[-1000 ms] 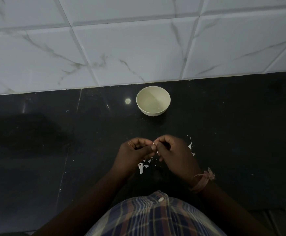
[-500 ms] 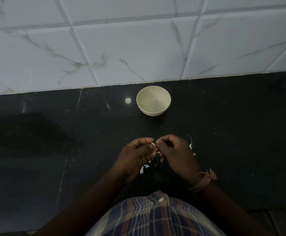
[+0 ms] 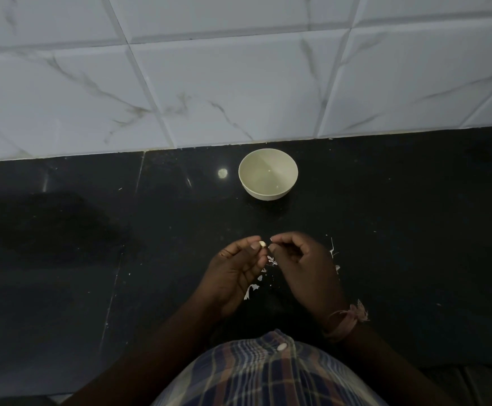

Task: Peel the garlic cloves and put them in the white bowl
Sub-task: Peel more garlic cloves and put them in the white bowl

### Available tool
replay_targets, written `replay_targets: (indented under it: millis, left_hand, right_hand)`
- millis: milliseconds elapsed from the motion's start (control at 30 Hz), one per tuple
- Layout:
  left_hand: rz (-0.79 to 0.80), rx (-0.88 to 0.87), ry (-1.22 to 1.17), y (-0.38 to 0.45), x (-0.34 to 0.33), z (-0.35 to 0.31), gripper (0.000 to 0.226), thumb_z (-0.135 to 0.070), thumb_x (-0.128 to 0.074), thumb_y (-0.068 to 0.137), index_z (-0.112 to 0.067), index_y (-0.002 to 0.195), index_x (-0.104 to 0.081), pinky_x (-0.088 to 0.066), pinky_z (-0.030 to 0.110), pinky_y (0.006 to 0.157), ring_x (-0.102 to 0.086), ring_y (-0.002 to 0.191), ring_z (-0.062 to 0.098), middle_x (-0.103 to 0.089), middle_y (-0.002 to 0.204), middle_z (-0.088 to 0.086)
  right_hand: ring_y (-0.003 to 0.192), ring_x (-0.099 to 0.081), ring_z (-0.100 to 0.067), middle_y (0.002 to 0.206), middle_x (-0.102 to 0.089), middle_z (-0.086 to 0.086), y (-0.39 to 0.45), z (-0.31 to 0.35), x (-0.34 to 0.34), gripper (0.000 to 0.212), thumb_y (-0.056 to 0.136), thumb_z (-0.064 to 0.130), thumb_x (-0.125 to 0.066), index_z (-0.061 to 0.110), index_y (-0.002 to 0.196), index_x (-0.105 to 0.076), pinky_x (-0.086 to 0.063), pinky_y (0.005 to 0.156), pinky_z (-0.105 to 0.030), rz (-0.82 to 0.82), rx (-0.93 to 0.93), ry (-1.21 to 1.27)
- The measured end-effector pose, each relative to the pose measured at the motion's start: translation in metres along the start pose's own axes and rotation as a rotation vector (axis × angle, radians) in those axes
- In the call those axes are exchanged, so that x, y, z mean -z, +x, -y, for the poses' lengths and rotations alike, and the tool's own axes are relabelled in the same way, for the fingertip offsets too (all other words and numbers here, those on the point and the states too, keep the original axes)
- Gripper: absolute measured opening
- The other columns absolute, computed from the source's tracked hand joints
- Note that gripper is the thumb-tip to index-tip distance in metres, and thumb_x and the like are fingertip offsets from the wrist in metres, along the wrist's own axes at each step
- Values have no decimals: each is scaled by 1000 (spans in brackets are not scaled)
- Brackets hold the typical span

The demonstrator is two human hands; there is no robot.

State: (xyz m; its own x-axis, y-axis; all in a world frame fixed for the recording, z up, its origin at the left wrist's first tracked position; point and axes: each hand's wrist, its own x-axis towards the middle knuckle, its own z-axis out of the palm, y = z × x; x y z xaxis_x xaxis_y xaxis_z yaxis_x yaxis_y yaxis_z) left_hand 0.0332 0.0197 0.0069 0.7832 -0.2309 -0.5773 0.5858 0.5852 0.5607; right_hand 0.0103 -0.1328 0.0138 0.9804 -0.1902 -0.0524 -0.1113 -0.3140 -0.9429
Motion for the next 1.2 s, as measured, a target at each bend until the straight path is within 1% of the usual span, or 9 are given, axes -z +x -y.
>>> replay_targets:
  millis: [100, 200, 400, 533, 700, 800, 867, 1100, 1200]
  left_hand:
    - [-26, -35, 5, 1, -1, 0, 20, -4, -67, 87, 1, 106, -69, -61, 22, 72, -75, 82, 17, -75, 97, 17]
    - [-25, -43, 8, 0, -2, 1, 12, 2, -61, 94, 3, 104, -68, -61, 22, 73, -76, 84, 18, -76, 96, 17]
    - [1, -75, 41, 0, 1, 1, 20, -7, -68, 83, 1, 101, -68, -61, 23, 74, -74, 85, 18, -75, 97, 16]
    - [23, -117, 84, -1, -2, 3, 22, -9, -69, 81, -4, 103, -70, -61, 24, 74, -74, 84, 17, -75, 95, 14]
    - [32, -156, 172, 0, 1, 4, 26, -3, -72, 84, -1, 110, -74, -57, 44, 96, -70, 103, 36, -72, 114, 28]
    - [11, -175, 188, 1, -1, 4, 28, -4, -73, 80, 3, 107, -74, -62, 30, 81, -74, 91, 27, -74, 105, 25]
    - [23, -174, 203, 0, -1, 3, 28, -5, -73, 78, 3, 105, -74, -61, 25, 76, -75, 85, 22, -76, 100, 21]
    - [66, -177, 267, -1, 0, 5, 20, -3, -73, 77, -3, 97, -76, -61, 26, 75, -74, 84, 23, -76, 99, 20]
    - [81, -162, 270, 0, 1, 3, 30, -3, -72, 77, 0, 107, -74, -61, 25, 74, -75, 84, 23, -76, 102, 19]
  right_hand:
    - [88, -70, -6, 92, -72, 13, 0, 1, -4, 11, 90, 14, -72, 23, 96, -75, -60, 78, -34, -22, 61, -34]
    - [85, -70, -4, 89, -73, 13, 0, -1, -8, 11, 89, 13, -73, 23, 94, -75, -59, 78, -36, -45, 64, -57]
    - [85, -71, -6, 93, -73, 11, -1, -1, -10, 12, 87, 17, -76, 24, 96, -74, -61, 78, -39, 9, 38, 17]
    - [90, -72, -12, 96, -73, 11, 0, -3, -10, 13, 90, 21, -67, 28, 99, -74, -61, 78, -45, 18, 68, 52]
    - [91, -72, -12, 96, -72, 13, 2, -3, -8, 12, 89, 19, -71, 28, 98, -75, -61, 77, -45, 19, 82, 62]
    - [93, -71, -10, 96, -72, 14, 3, -2, -6, 14, 90, 15, -72, 25, 100, -74, -61, 78, -42, 28, 125, 12]
    - [92, -70, -9, 95, -71, 15, 4, -2, -3, 12, 91, 14, -72, 23, 99, -75, -60, 78, -41, 25, 164, -15]
    - [87, -70, -8, 90, -72, 12, 6, 0, -2, 9, 90, 17, -71, 24, 96, -73, -60, 75, -37, 49, 114, -18]
    - [87, -71, -9, 90, -73, 12, 6, 1, -2, 10, 91, 14, -71, 23, 95, -74, -61, 76, -38, 43, 81, 30]
